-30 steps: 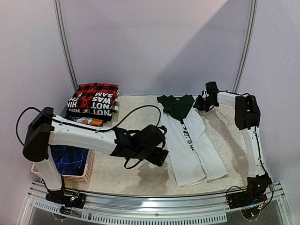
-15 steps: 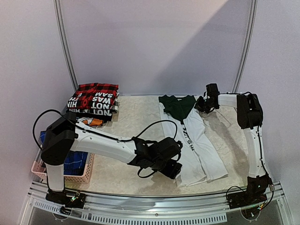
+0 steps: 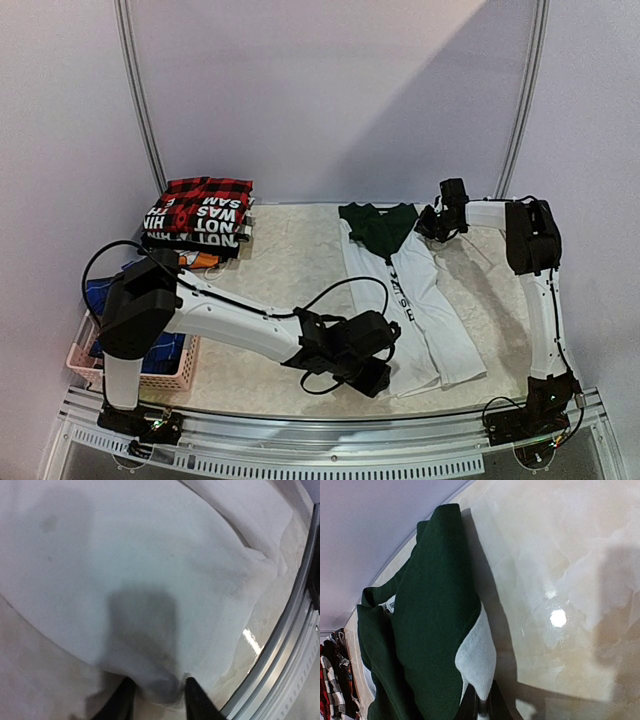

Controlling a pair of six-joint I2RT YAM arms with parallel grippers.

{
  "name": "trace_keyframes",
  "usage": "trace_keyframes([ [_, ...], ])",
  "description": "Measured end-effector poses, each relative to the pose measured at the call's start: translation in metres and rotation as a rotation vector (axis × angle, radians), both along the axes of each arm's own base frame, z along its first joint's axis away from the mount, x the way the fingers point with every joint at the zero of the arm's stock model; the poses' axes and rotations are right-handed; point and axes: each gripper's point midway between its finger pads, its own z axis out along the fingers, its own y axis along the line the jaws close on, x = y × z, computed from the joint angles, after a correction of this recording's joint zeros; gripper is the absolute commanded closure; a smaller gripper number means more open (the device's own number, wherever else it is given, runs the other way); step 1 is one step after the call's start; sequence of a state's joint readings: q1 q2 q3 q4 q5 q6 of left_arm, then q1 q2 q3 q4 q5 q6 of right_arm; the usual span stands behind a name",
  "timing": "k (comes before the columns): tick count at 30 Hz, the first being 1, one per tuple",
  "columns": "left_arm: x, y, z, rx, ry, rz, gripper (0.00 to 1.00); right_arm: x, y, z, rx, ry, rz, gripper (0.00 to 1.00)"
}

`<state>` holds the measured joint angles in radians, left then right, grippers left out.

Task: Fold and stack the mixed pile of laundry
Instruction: Rotate the rectangle-folded T-shirt at the center of the board.

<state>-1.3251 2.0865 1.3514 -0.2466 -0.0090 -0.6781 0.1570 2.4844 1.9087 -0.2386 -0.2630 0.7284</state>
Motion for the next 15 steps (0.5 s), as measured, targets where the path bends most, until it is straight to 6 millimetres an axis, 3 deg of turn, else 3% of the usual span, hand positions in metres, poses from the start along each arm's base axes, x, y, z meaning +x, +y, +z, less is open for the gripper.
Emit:
trace_keyframes([
  [3, -0.002, -0.006, -0.002, -0.029, 0.020, -0.005, 1.00, 0.000, 0.000, 0.000, 0.000, 0.001, 0.000, 1.00],
  [9, 0.004, 0.004, -0.006, -0.058, 0.029, 0.020, 1.00, 0.000, 0.000, 0.000, 0.000, 0.001, 0.000, 1.00],
  [15, 0.018, 0.058, -0.007, -0.014, 0.038, 0.081, 1.00, -0.002, 0.009, 0.003, 0.004, 0.010, 0.008, 1.00],
])
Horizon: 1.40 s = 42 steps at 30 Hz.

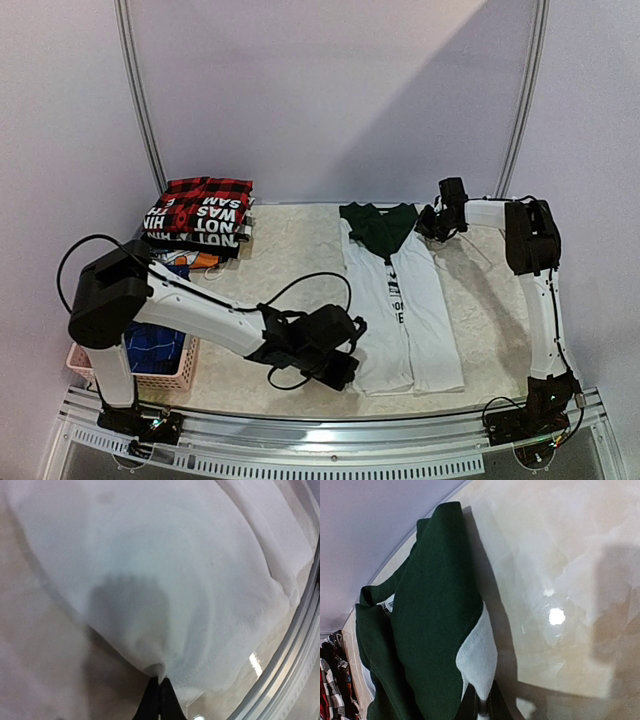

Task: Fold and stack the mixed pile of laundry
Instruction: Rotate the rectangle-folded T-shirt at the center of the board.

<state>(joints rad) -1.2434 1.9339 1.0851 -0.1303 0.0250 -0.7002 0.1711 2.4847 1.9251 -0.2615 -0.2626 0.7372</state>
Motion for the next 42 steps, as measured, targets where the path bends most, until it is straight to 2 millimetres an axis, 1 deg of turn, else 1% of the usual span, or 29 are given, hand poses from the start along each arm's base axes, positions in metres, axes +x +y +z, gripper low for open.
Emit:
trace_keyframes([
  [2, 0.008, 0.021, 0.000, 0.020, -0.005, 0.033, 1.00, -0.001, 0.005, 0.002, -0.002, 0.006, 0.000, 1.00],
  [5, 0.017, 0.049, 0.000, 0.047, -0.013, 0.077, 1.00, 0.000, 0.019, 0.004, 0.003, 0.009, 0.006, 1.00],
  [9, 0.024, 0.071, -0.001, 0.070, -0.020, 0.108, 1.00, 0.005, 0.046, 0.004, 0.017, -0.001, 0.029, 1.00],
  [13, 0.024, 0.078, -0.001, 0.076, -0.024, 0.113, 1.00, 0.007, 0.064, 0.001, 0.026, -0.009, 0.048, 1.00],
  [16, 0.022, 0.078, 0.000, 0.071, -0.019, 0.114, 1.00, 0.007, 0.066, 0.000, 0.022, -0.012, 0.048, 0.98],
  [17, 0.021, 0.078, 0.000, 0.070, -0.017, 0.113, 1.00, 0.007, 0.065, -0.001, 0.019, -0.011, 0.046, 0.96],
  [19, 0.020, 0.077, 0.000, 0.068, -0.014, 0.111, 1.00, 0.006, 0.061, -0.002, 0.010, -0.019, 0.037, 0.87],
  [20, 0.019, 0.076, 0.000, 0.067, -0.013, 0.111, 1.00, 0.005, 0.058, -0.003, 0.006, -0.021, 0.032, 0.84],
  [22, 0.015, 0.075, 0.000, 0.065, -0.010, 0.106, 1.00, -0.001, 0.050, -0.001, -0.009, -0.026, 0.023, 0.79],
  [25, 0.010, 0.076, 0.000, 0.063, -0.008, 0.098, 1.00, -0.015, 0.037, 0.002, -0.036, -0.009, 0.008, 0.66],
  [27, 0.007, 0.077, 0.000, 0.062, -0.008, 0.091, 1.00, -0.024, 0.030, 0.005, -0.048, 0.002, 0.006, 0.52],
  [30, 0.005, 0.075, 0.000, 0.053, -0.012, 0.085, 1.00, -0.037, 0.025, 0.010, -0.062, 0.011, 0.026, 0.37],
  [33, 0.004, 0.073, 0.000, 0.044, -0.015, 0.083, 1.00, -0.054, 0.023, 0.019, -0.079, 0.022, 0.066, 0.31],
  [35, 0.004, 0.072, 0.000, 0.036, -0.021, 0.081, 0.99, -0.070, 0.022, 0.025, -0.085, 0.028, 0.089, 0.28],
  [37, 0.004, 0.073, 0.000, 0.029, -0.028, 0.080, 0.88, -0.096, 0.021, 0.034, -0.094, 0.032, 0.116, 0.24],
  [39, 0.003, 0.075, 0.000, 0.024, -0.038, 0.082, 0.72, -0.122, 0.024, 0.041, -0.095, 0.028, 0.138, 0.21],
  [42, 0.001, 0.077, 0.004, 0.008, -0.054, 0.077, 0.53, -0.175, 0.039, 0.044, -0.071, 0.024, 0.199, 0.18],
])
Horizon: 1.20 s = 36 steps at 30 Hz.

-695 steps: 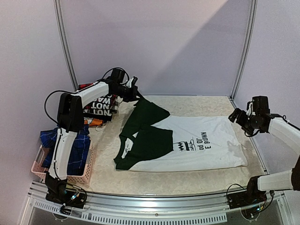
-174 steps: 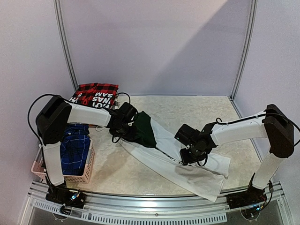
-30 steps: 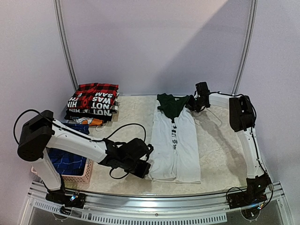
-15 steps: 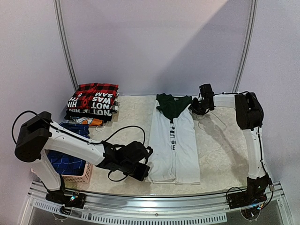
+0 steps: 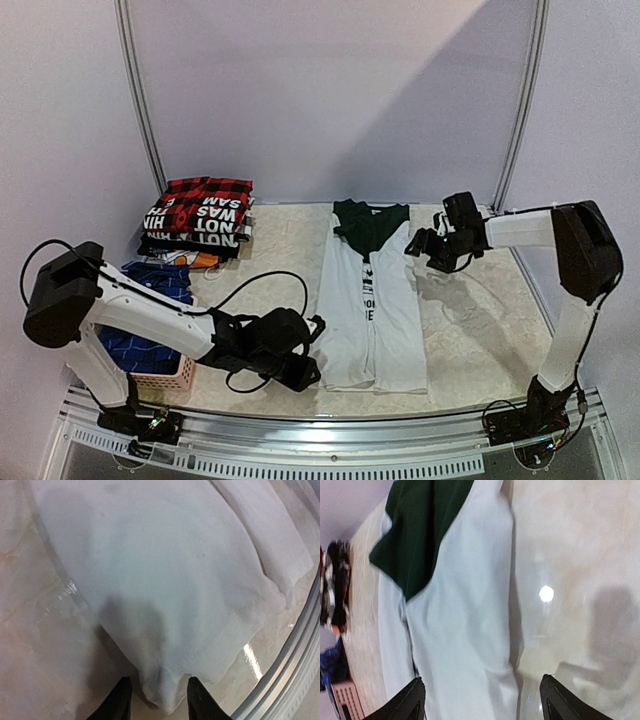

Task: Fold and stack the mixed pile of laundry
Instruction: Rotate the rectangle-folded T-shirt at the center of the board, then pick up the rectangle-folded T-shirt from the center of the board.

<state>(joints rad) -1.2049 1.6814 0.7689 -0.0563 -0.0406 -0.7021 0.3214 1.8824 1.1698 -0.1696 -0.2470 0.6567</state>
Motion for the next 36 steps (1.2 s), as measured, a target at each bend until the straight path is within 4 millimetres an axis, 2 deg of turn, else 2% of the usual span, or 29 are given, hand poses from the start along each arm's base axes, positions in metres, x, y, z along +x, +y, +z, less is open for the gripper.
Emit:
trace_keyframes([
  [6, -0.004, 0.010, 0.003, 0.003, -0.021, 0.001, 0.49, -0.115, 0.043, -0.025, 0.030, 0.082, 0.152, 0.15],
  [7, -0.004, 0.012, 0.003, 0.004, -0.023, 0.003, 0.49, -0.131, 0.046, -0.027, 0.035, 0.093, 0.168, 0.15],
  [10, -0.004, 0.017, 0.003, 0.008, -0.029, 0.008, 0.49, -0.161, 0.045, -0.022, 0.046, 0.093, 0.178, 0.15],
  [14, -0.004, 0.017, 0.003, -0.002, -0.034, 0.008, 0.49, -0.191, 0.032, -0.008, 0.057, 0.073, 0.165, 0.18],
  [19, -0.005, 0.019, 0.003, -0.011, -0.038, 0.009, 0.48, -0.228, 0.010, -0.010, 0.048, 0.111, 0.145, 0.24],
  [21, -0.006, 0.021, 0.005, -0.014, -0.039, 0.011, 0.48, -0.242, 0.006, -0.010, 0.051, 0.123, 0.149, 0.30],
  [25, -0.005, 0.021, 0.010, -0.028, -0.045, 0.017, 0.48, -0.268, 0.002, -0.015, 0.074, 0.147, 0.159, 0.36],
  [29, -0.004, 0.020, 0.011, -0.033, -0.048, 0.019, 0.48, -0.292, -0.002, -0.031, 0.085, 0.200, 0.161, 0.44],
  [32, -0.004, 0.020, 0.011, -0.033, -0.046, 0.020, 0.48, -0.301, 0.000, -0.037, 0.095, 0.228, 0.173, 0.53],
  [36, -0.004, 0.020, 0.011, -0.037, -0.045, 0.021, 0.49, -0.311, 0.007, -0.039, 0.121, 0.247, 0.193, 0.58],
])
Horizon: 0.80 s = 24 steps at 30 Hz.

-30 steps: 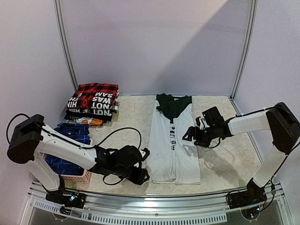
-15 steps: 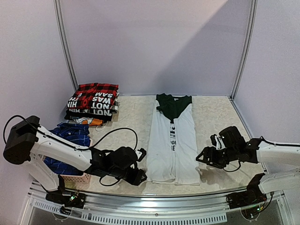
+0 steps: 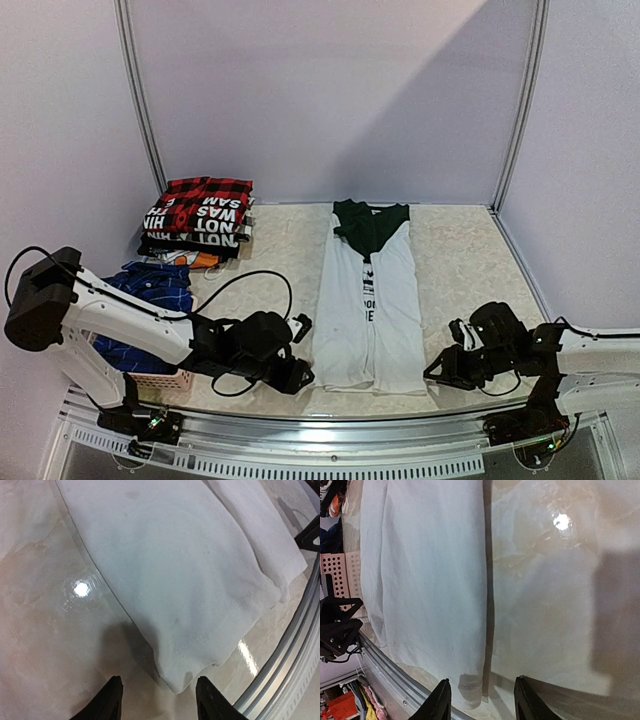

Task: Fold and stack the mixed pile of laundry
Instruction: Pick up the rectangle-folded T-shirt from the center of the board.

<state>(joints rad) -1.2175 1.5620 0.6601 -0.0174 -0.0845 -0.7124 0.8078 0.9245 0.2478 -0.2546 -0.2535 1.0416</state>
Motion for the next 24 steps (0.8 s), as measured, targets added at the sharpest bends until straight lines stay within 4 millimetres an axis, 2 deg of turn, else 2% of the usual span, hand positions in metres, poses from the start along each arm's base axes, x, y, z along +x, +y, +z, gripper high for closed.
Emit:
trace_keyframes([
  [9, 0.000, -0.005, 0.002, -0.022, 0.001, 0.001, 0.50, -0.012, 0.008, -0.003, 0.034, 0.038, 0.031, 0.72],
  [15, -0.001, -0.006, -0.003, -0.018, 0.013, -0.002, 0.52, -0.015, 0.012, -0.006, 0.058, 0.052, 0.041, 0.75],
  [24, -0.003, -0.010, -0.008, -0.027, 0.026, -0.006, 0.52, -0.018, 0.014, -0.010, 0.060, 0.068, 0.059, 0.93],
])
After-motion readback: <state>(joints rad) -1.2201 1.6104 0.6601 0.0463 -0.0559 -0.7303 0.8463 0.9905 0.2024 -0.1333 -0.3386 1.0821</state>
